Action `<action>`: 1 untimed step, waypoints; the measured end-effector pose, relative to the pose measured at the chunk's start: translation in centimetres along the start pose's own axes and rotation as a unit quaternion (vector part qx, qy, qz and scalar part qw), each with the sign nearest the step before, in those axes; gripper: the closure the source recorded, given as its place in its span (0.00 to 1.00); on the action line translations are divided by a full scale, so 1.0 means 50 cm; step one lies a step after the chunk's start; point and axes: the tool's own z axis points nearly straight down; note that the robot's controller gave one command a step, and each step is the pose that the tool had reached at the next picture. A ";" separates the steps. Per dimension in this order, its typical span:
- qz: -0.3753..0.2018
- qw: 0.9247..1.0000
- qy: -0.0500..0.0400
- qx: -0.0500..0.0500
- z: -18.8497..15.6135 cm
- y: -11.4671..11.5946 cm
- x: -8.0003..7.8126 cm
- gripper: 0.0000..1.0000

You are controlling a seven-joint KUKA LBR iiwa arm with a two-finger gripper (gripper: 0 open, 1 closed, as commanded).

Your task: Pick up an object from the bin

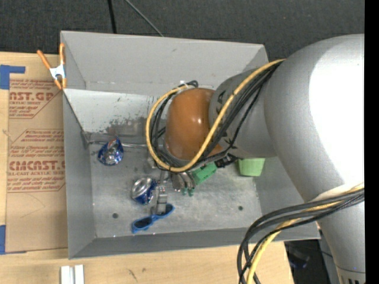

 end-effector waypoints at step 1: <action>0.000 1.000 -0.003 -0.001 -0.009 0.002 -0.003 1.00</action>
Offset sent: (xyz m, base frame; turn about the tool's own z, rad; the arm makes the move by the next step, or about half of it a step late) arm 0.0000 0.0000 0.0000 0.0000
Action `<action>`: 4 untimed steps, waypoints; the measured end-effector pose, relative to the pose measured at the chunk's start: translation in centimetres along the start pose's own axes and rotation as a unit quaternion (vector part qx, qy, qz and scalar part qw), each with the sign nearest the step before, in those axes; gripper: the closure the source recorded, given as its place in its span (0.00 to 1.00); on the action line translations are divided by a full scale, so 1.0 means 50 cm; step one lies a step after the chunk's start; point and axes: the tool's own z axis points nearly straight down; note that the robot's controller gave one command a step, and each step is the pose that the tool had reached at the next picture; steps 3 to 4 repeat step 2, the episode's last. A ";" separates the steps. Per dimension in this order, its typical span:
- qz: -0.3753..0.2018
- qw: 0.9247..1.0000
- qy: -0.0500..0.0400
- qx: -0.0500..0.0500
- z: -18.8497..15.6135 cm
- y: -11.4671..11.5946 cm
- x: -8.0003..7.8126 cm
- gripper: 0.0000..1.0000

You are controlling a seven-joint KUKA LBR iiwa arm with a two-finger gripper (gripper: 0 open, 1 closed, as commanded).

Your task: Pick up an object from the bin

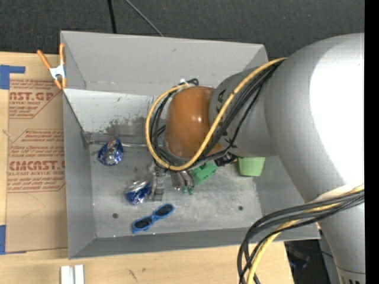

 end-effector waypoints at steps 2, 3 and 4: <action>0.071 0.997 -0.004 -0.001 -0.326 0.101 -0.051 1.00; 0.071 0.997 -0.004 -0.001 -0.326 0.101 -0.051 1.00; 0.071 0.997 -0.004 -0.001 -0.326 0.101 -0.051 1.00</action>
Offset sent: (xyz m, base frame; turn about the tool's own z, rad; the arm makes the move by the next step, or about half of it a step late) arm -0.0184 0.0023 0.0125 0.1632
